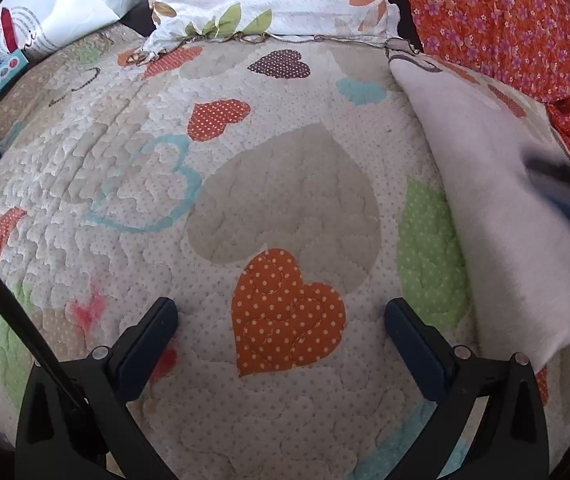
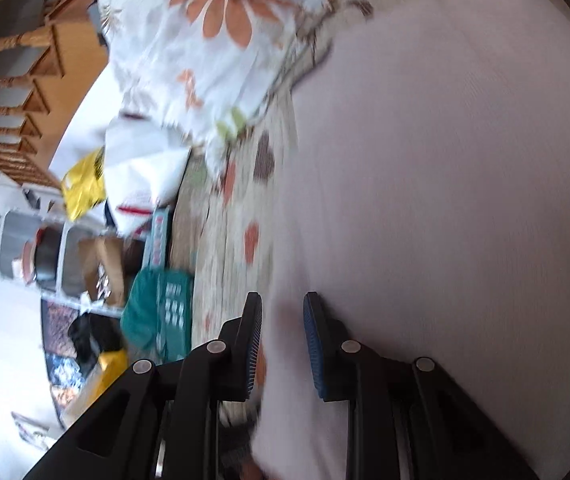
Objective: Fold small clothes
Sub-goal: 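Press and smooth the pink bundle flat with the right gripper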
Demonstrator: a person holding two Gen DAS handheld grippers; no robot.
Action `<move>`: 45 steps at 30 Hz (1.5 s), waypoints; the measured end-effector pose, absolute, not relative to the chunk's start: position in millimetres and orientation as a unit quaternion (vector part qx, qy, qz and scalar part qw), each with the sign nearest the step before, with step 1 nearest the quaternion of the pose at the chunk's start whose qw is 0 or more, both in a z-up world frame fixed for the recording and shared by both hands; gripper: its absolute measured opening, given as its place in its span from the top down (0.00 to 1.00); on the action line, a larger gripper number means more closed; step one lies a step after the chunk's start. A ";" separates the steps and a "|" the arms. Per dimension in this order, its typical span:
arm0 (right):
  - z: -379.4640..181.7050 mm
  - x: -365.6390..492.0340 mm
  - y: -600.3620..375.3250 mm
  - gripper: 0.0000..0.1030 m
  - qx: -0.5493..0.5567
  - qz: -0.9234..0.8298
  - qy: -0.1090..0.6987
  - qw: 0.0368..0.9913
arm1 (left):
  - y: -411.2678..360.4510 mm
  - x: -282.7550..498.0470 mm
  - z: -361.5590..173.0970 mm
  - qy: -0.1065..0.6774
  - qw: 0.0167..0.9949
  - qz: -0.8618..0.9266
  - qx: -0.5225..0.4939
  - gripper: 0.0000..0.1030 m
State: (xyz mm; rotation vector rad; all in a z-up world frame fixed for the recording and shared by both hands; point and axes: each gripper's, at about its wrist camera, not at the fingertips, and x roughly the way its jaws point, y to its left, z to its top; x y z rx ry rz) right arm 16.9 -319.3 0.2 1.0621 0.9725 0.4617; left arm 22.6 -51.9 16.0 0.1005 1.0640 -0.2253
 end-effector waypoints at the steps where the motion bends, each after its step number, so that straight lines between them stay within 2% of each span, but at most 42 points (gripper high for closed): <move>1: -4.0 2.4 -318.2 0.78 0.486 0.212 0.444 0.723 | -49.9 22.6 17.6 0.506 0.854 -0.109 0.042 0.00; 5: -12.8 -43.5 -318.1 0.80 0.468 0.205 0.473 0.718 | -46.6 18.9 22.9 0.502 0.857 -0.112 0.031 0.00; 7: -4.0 -59.3 -326.3 0.76 0.457 0.196 0.476 0.725 | -45.1 16.2 26.9 0.496 0.860 -0.113 0.031 0.00; 13: 45.4 -84.9 -397.4 0.74 0.451 0.092 0.362 0.811 | -45.2 5.9 45.8 0.452 0.883 -0.117 0.042 0.00; 17: 37.9 -70.2 -418.1 0.72 0.392 -0.011 0.384 0.836 | -54.0 -0.6 61.1 0.430 0.892 -0.125 0.062 0.00; 19: 19.9 -66.5 -420.1 0.72 0.375 -0.046 0.420 0.825 | -59.5 -3.5 67.1 0.422 0.895 -0.125 0.073 0.00; 21: 9.7 -65.1 -418.5 0.88 0.320 -0.093 0.459 0.823 | -64.9 -5.1 70.6 0.419 0.895 -0.129 0.082 0.00; 22: 12.1 -65.9 -416.3 0.88 0.298 -0.096 0.460 0.831 | -69.0 -4.9 71.8 0.419 0.894 -0.133 0.086 0.00; 25: 25.2 -75.0 -413.1 0.81 0.268 -0.109 0.452 0.844 | -78.8 -0.7 72.8 0.428 0.888 -0.143 0.087 0.00; 28: 32.7 -89.2 -418.3 0.73 0.304 -0.091 0.424 0.849 | -84.1 11.9 76.6 0.451 0.874 -0.175 0.045 0.00; 30: 35.6 -92.4 -426.4 0.56 0.353 -0.060 0.393 0.847 | -86.2 26.7 76.7 0.473 0.856 -0.207 -0.009 0.00; 32: 34.7 -85.3 -427.6 0.47 0.378 -0.048 0.379 0.844 | -93.5 45.1 70.6 0.499 0.830 -0.241 -0.063 0.00; 34: 27.4 -71.1 -429.8 0.47 0.394 -0.050 0.378 0.837 | -110.6 63.5 59.8 0.525 0.797 -0.280 -0.097 0.00; 38: 11.0 -39.4 -427.9 0.47 0.428 -0.008 0.396 0.812 | -148.5 85.2 31.5 0.568 0.755 -0.314 -0.095 0.00; 40: 8.3 -19.2 -420.4 0.46 0.412 0.003 0.409 0.814 | -158.6 88.3 23.4 0.580 0.752 -0.301 -0.086 0.04; 41: 4.9 -12.2 -416.5 0.47 0.410 0.005 0.412 0.814 | -161.8 86.9 25.6 0.575 0.760 -0.293 -0.075 0.18; 42: 0.9 -7.7 -412.9 0.53 0.415 0.007 0.412 0.811 | -165.4 85.3 29.0 0.572 0.763 -0.295 -0.061 0.43; 43: 0.5 -6.2 -411.2 0.58 0.422 0.004 0.408 0.809 | -169.4 83.3 33.8 0.576 0.758 -0.304 -0.047 0.45; 44: 1.3 -5.1 -411.1 0.66 0.431 0.007 0.407 0.805 | -167.7 84.0 38.0 0.575 0.759 -0.303 -0.045 0.55; 45: 6.7 -3.9 -410.1 0.69 0.440 0.019 0.405 0.802 | -166.4 83.6 44.1 0.575 0.759 -0.304 -0.043 0.62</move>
